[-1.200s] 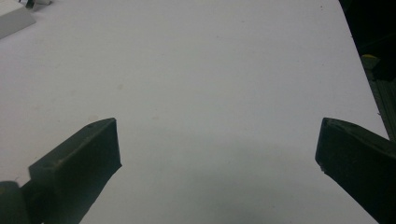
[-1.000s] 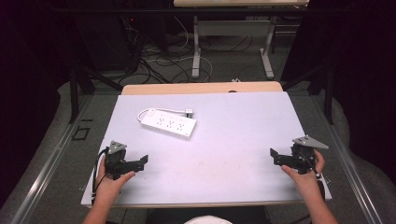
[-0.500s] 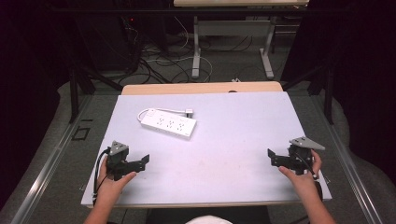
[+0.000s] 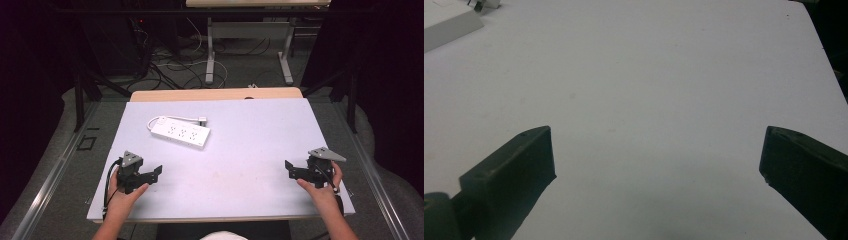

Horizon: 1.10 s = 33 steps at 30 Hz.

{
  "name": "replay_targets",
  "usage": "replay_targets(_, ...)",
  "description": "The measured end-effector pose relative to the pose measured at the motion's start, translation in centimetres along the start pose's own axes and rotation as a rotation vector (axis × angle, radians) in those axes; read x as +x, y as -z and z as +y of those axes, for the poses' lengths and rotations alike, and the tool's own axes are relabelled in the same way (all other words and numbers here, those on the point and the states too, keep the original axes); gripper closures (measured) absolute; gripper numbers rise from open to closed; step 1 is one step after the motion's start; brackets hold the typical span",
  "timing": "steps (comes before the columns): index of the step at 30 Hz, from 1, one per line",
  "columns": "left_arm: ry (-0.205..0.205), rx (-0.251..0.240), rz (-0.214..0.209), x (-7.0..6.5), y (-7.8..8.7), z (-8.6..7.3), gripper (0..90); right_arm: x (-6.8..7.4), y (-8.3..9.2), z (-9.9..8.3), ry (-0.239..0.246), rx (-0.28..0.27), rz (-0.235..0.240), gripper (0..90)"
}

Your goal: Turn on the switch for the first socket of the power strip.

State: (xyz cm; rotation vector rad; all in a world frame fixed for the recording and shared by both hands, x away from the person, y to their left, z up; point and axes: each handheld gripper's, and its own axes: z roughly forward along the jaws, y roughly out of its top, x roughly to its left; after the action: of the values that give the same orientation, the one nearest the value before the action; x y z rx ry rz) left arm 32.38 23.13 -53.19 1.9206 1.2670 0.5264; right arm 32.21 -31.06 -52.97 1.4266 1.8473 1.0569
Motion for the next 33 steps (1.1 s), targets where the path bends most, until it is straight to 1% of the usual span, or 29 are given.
replay_targets(1, -0.004, -0.002, 0.005, -0.1, 0.0, 0.0, 23.6, 0.0, -0.1, 0.0, 0.001, -0.002, 0.003, 0.7)
replay_targets(3, -0.011, 0.002, 0.000, -0.3, -0.1, 0.0, 25.3, 0.0, -0.1, 0.0, -0.004, -0.001, 0.003, 1.0)
replay_targets(4, -0.021, 0.001, 0.001, -0.4, -0.1, 0.1, 25.9, 0.1, -0.1, 0.0, -0.006, 0.000, 0.004, 1.1)
replay_targets(5, -0.016, 0.002, -0.002, -0.5, -0.2, 0.1, 26.5, 0.1, -0.1, 0.0, -0.002, -0.004, 0.001, 1.2)
replay_targets(6, -0.025, 0.001, -0.006, -0.5, -0.2, 0.1, 26.8, 0.1, -0.1, 0.0, 0.003, -0.003, 0.001, 1.3)
replay_targets(7, -0.019, 0.004, -0.010, -0.7, -0.2, 0.1, 27.3, 0.2, -0.1, 0.0, -0.005, 0.001, 0.005, 1.4)
replay_targets(8, -0.027, 0.003, -0.005, -0.7, -0.3, 0.2, 27.5, 0.2, -0.2, 0.0, -0.002, -0.006, 0.001, 1.5)
replay_targets(9, -0.024, 0.006, -0.011, -0.8, -0.4, 0.2, 27.5, 0.2, -0.2, 0.0, -0.002, -0.006, 0.001, 1.5)
replay_targets(10, -0.029, 0.015, -0.011, -0.9, -0.4, 0.2, 28.1, 0.2, -0.2, 0.0, 0.001, -0.008, 0.001, 1.9)
replay_targets(11, -0.044, 0.013, -0.011, -0.9, -0.5, 0.2, 28.6, 0.2, -0.1, 0.0, 0.003, 0.001, 0.004, 2.1)
replay_targets(13, -0.054, 0.016, -0.025, -1.1, -0.7, 0.1, 29.7, 0.3, -0.1, 0.0, 0.001, 0.003, 0.005, 2.2)
replay_targets(15, -0.041, 0.018, -0.027, -1.3, -0.8, 0.1, 29.7, 0.3, -0.2, 0.0, 0.000, 0.004, 0.006, 2.3)
replay_targets(16, -0.043, 0.016, -0.032, -1.3, -0.9, 0.1, 30.0, 0.4, -0.3, -0.1, 0.002, 0.005, 0.010, 2.3)
replay_targets(17, -0.045, 0.020, -0.038, -1.3, -0.9, 0.1, 30.3, 0.4, -0.3, -0.1, 0.002, 0.002, 0.003, 2.4)
replay_targets(19, -0.045, 0.016, -0.042, -1.4, -1.0, 0.2, 30.6, 0.4, -0.5, -0.1, 0.014, 0.007, 0.014, 2.4)
replay_targets(21, -0.042, 0.013, -0.040, -1.5, -1.0, 0.3, 30.8, 0.5, -0.5, -0.1, 0.008, 0.011, 0.016, 2.4)
replay_targets(22, -0.047, 0.019, -0.043, -1.4, -1.0, 0.3, 31.1, 0.6, -0.6, -0.1, 0.010, 0.012, 0.017, 2.4)
replay_targets(23, -0.043, 0.021, -0.045, -1.5, -1.0, 0.4, 31.1, 0.6, -0.6, -0.2, 0.012, 0.008, 0.014, 2.3)
replay_targets(24, -0.028, 0.016, -0.047, -1.6, -1.1, 0.4, 31.2, 0.7, -0.6, -0.2, 0.012, 0.009, 0.015, 2.4)
replay_targets(26, -0.024, 0.023, -0.051, -1.5, -1.1, 0.5, 31.3, 0.6, -0.6, -0.2, 0.021, 0.012, 0.013, 2.4)
replay_targets(29, -0.001, 0.013, -0.053, -1.6, -1.2, 0.8, 31.7, 0.7, -0.7, -0.2, 0.009, 0.020, 0.023, 2.4)
replay_targets(31, 0.005, 0.020, -0.053, -1.6, -1.2, 1.1, 31.7, 0.7, -0.7, -0.2, 0.012, 0.019, 0.022, 2.4)
replay_targets(32, 0.013, 0.011, -0.050, -1.6, -1.2, 1.2, 31.7, 0.7, -0.7, -0.2, 0.012, 0.019, 0.023, 2.4)
replay_targets(33, 0.012, 0.017, -0.052, -1.5, -1.2, 1.3, 31.7, 0.7, -0.7, -0.2, 0.010, 0.019, 0.023, 2.3)
